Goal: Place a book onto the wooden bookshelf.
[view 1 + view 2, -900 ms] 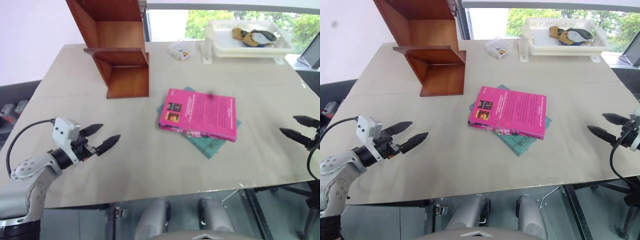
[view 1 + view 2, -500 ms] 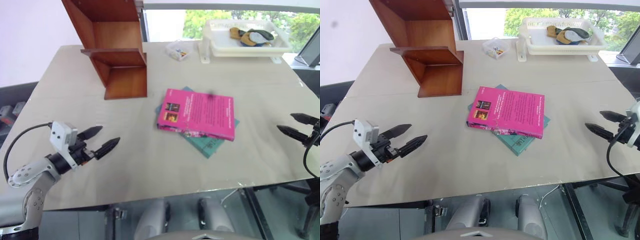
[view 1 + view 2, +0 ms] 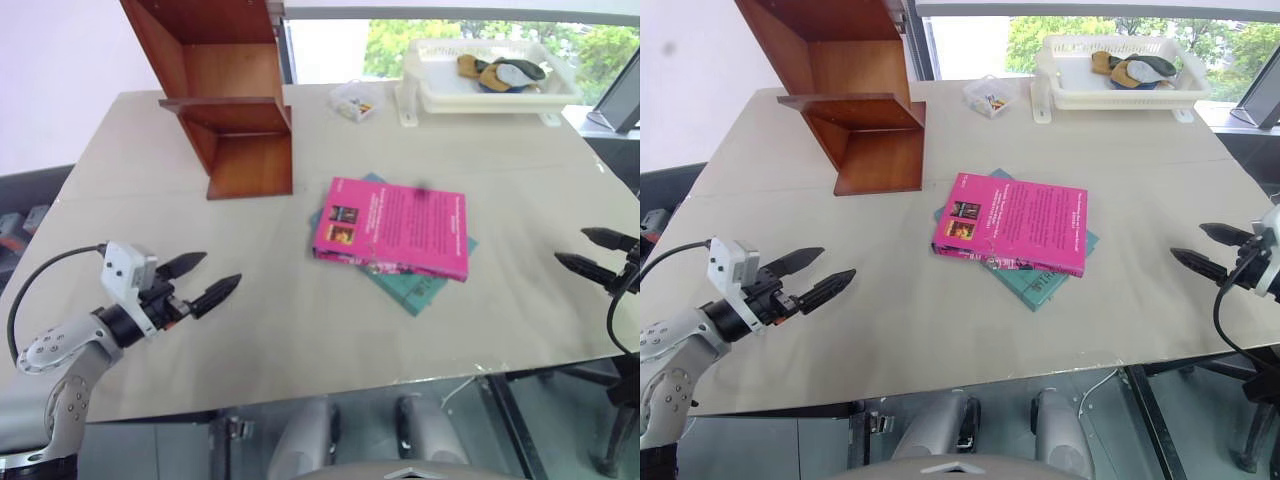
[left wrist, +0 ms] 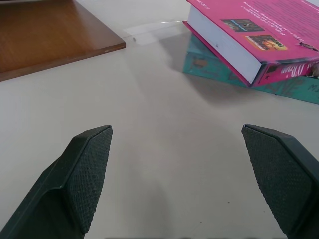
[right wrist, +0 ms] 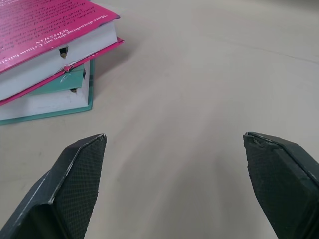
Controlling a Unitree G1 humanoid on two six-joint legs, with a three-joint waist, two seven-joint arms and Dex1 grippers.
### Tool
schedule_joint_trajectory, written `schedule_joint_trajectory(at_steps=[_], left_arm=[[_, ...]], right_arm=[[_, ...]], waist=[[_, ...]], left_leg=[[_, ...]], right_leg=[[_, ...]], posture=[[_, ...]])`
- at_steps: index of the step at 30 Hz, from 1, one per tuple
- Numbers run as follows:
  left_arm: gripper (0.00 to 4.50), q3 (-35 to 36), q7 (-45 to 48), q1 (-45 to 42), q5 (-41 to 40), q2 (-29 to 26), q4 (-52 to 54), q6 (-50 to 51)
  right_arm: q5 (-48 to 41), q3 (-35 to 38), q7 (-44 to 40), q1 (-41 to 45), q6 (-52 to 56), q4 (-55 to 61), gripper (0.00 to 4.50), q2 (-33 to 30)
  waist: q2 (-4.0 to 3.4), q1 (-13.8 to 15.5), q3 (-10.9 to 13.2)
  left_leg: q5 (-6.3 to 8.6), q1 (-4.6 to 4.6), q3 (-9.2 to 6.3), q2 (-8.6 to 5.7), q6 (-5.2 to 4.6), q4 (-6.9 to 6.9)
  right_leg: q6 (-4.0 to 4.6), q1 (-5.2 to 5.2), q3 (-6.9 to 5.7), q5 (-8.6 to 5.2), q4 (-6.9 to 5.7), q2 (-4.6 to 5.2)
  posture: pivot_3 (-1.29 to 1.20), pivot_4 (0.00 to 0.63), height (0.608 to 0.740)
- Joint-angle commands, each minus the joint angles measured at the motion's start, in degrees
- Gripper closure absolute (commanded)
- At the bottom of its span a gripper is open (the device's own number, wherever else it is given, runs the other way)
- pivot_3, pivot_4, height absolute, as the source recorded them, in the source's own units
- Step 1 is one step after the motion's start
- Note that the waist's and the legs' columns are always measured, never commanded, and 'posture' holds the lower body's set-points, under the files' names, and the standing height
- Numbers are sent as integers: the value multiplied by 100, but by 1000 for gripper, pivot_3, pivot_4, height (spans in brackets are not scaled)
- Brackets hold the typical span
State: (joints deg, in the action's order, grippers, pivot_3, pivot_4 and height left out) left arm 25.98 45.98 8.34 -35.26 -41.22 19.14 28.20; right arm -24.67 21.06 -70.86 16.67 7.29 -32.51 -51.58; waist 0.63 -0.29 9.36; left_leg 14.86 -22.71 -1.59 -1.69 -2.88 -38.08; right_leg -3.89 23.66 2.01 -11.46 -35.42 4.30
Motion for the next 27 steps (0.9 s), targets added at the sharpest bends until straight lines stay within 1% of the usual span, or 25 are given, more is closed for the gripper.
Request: schedule_joint_trajectory(at_steps=[1,5,10,12,15,18,19,23,25,27], left_arm=[[48,-270,42,-99,502,-320,277,-327],[48,-703,161,-366,700,-490,483,-431],[48,-1271,446,-428,1056,-748,939,-653],[48,-1319,504,-469,1152,-839,958,-731],[48,-1226,556,-637,940,-806,996,-658],[48,-1167,765,-627,839,-849,946,-687],[48,-1163,804,-637,831,-832,927,-731],[48,-1181,886,-662,824,-799,910,-815],[48,-1126,962,-636,672,-766,947,-783],[48,-1085,1027,-590,626,-783,970,-811]], right_arm=[[-77,151,-14,-1,-62,129,0,-67],[-95,171,-21,7,-43,119,0,-84],[-105,165,34,38,-32,154,0,-41],[-52,104,151,92,-60,193,0,28],[190,-111,584,349,-85,172,0,186],[641,-499,1574,1204,74,17,0,639],[724,-570,1773,1460,129,-71,0,767],[1050,-890,2176,2379,63,-743,0,1115],[1413,-1103,2598,2986,-136,-1574,0,1259],[1745,-1314,2884,3419,-394,-2279,0,1352]], waist=[[-1,1,0],[-1,-12,0],[-1,-23,0],[-1,-27,0],[-2,-48,0],[-3,-131,1],[-5,-180,2],[-6,-154,4],[-6,-128,4],[-6,-117,4]], left_leg=[[0,0,0,-1,0,0],[0,0,3,-1,0,2],[1,-2,4,-1,-1,6],[1,0,4,-1,-1,12],[0,3,3,1,-1,14],[0,11,18,2,-1,13],[0,16,26,3,-1,13],[-2,10,13,1,0,14],[-2,-1,11,-2,1,18],[-6,-6,10,-6,8,24]], right_leg=[[0,0,1,0,0,0],[1,1,4,0,0,0],[0,1,7,0,5,3],[1,2,12,0,7,3],[1,3,13,0,6,0],[1,2,23,2,4,-3],[4,3,33,4,4,-7],[4,5,13,5,2,-21],[-15,14,9,17,3,-25],[-16,16,4,17,11,-23]], posture=[[0,150,740],[0,150,740],[0,150,740],[0,150,740],[0,150,740],[0,150,740],[0,150,740],[0,150,740],[0,150,740],[0,150,740]])
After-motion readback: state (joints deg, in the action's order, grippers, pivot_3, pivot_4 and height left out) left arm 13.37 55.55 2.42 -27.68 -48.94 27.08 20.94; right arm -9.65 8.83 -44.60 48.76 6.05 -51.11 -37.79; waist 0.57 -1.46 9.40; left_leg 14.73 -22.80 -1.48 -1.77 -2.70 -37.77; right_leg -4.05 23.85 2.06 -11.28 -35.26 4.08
